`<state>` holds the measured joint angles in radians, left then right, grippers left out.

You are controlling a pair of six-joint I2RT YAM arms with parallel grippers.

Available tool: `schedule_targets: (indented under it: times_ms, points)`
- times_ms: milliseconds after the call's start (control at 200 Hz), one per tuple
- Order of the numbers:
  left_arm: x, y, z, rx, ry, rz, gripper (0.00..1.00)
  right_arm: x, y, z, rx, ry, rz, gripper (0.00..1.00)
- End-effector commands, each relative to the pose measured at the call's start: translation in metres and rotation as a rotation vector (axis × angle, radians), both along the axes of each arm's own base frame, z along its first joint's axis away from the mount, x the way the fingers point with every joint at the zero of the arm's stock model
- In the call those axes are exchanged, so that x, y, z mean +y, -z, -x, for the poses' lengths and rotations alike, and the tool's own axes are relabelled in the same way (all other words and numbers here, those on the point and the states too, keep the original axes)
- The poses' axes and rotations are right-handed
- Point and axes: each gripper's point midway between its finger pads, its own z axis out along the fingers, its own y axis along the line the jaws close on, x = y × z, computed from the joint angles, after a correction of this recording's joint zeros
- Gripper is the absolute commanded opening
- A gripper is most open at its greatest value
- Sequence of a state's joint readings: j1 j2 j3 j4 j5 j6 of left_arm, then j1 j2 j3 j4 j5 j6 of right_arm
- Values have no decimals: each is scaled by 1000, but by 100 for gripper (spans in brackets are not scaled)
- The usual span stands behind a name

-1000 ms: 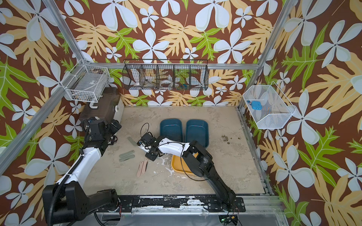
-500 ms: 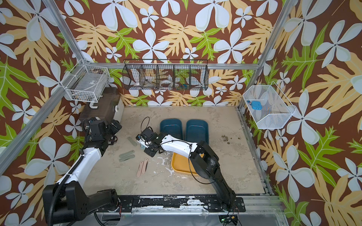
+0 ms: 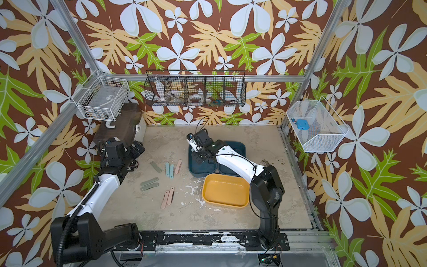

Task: Place the fruit knives into the storage box by color
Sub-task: Place the fruit knife in the storage box.

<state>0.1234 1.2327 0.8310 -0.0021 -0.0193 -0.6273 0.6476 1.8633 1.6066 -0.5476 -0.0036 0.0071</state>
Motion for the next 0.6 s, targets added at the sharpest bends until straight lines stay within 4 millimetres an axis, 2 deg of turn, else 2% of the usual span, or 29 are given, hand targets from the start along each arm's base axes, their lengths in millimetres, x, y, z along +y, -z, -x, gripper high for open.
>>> schedule_targets:
  times_ms: [0,145,315,465,596]
  points:
    - [-8,-7,-5,-27,25,16,100,-39,1,-19,14,131,-57,21]
    - [-21,-9,-10,-24,58,-2,100,-101,22,-40,49,296,-77,21]
    - [-29,-10,-13,-19,80,-4,100,-151,53,-51,91,451,-54,21]
    - [-36,-6,-15,-6,96,-3,100,-174,74,-58,116,554,-56,21]
    - [-37,-5,-16,4,101,-9,100,-177,91,-62,140,583,-45,22]
